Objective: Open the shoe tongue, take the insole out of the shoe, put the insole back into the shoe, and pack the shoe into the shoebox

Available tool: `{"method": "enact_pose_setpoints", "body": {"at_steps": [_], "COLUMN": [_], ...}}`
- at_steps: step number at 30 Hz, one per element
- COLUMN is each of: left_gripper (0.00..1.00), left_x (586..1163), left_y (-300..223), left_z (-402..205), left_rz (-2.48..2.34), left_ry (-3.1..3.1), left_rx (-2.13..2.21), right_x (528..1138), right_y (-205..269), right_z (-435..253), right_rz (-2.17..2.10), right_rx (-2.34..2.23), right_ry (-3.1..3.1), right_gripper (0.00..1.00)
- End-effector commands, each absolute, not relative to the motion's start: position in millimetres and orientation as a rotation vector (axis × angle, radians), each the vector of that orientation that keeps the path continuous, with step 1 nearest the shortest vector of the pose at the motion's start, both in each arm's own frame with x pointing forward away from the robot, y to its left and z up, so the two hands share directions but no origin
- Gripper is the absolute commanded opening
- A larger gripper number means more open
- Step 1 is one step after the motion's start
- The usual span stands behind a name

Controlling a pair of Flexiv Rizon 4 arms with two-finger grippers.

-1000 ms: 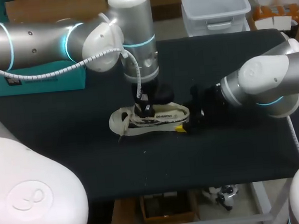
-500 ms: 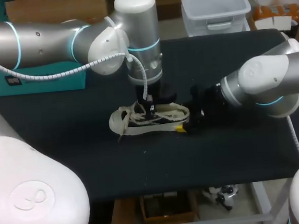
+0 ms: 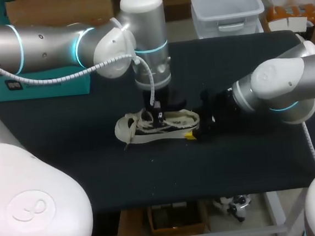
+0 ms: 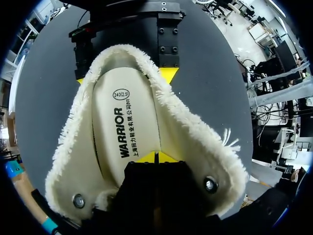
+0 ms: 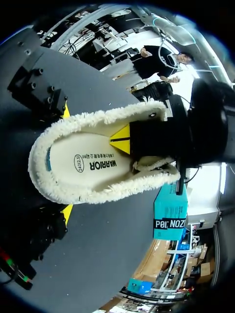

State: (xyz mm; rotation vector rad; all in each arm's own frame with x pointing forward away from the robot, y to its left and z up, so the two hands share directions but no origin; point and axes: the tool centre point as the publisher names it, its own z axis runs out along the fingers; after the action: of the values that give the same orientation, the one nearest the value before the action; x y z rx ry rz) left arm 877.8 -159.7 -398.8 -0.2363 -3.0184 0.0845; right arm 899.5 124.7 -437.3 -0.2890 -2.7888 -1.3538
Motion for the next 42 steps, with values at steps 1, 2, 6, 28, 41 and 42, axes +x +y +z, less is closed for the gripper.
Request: {"method": "enact_pose_setpoints", "body": {"at_steps": [1, 2, 6, 28, 41, 42], "left_gripper": [0.0, 0.0, 0.11, 0.13, 0.18, 0.18], "left_x": [857.6, 857.2, 856.9, 872.2, 899.0, 903.0], "left_y": [-156.3, -156.2, -155.2, -156.6, -152.6, -153.2], "left_z": [-407.9, -407.5, -405.8, -444.2, -468.5, -468.4], "left_rz": [0.085, 0.086, 0.083, -0.01, -0.019, -0.018], "left_ry": [-3.044, -3.044, -3.063, -3.206, -3.354, -3.368], "left_rx": [-0.236, -0.236, -0.202, -0.085, -0.051, -0.047], "right_x": [902.9, 902.9, 902.9, 902.9, 902.9, 902.9], "right_y": [124.6, 124.6, 124.6, 124.6, 124.6, 124.6], "right_z": [-452.6, -452.6, -452.6, -452.6, -452.6, -452.6], "right_rz": [-1.359, -1.359, -1.359, -1.359, -1.359, -1.359], "right_rx": [-0.291, -0.291, -0.291, -0.291, -0.291, -0.291], "right_ry": [-2.786, -2.786, -2.786, -2.786, -2.786, -2.786], "right_gripper": [0.0, 0.0, 0.0, 0.0, 0.0, 0.0]}}
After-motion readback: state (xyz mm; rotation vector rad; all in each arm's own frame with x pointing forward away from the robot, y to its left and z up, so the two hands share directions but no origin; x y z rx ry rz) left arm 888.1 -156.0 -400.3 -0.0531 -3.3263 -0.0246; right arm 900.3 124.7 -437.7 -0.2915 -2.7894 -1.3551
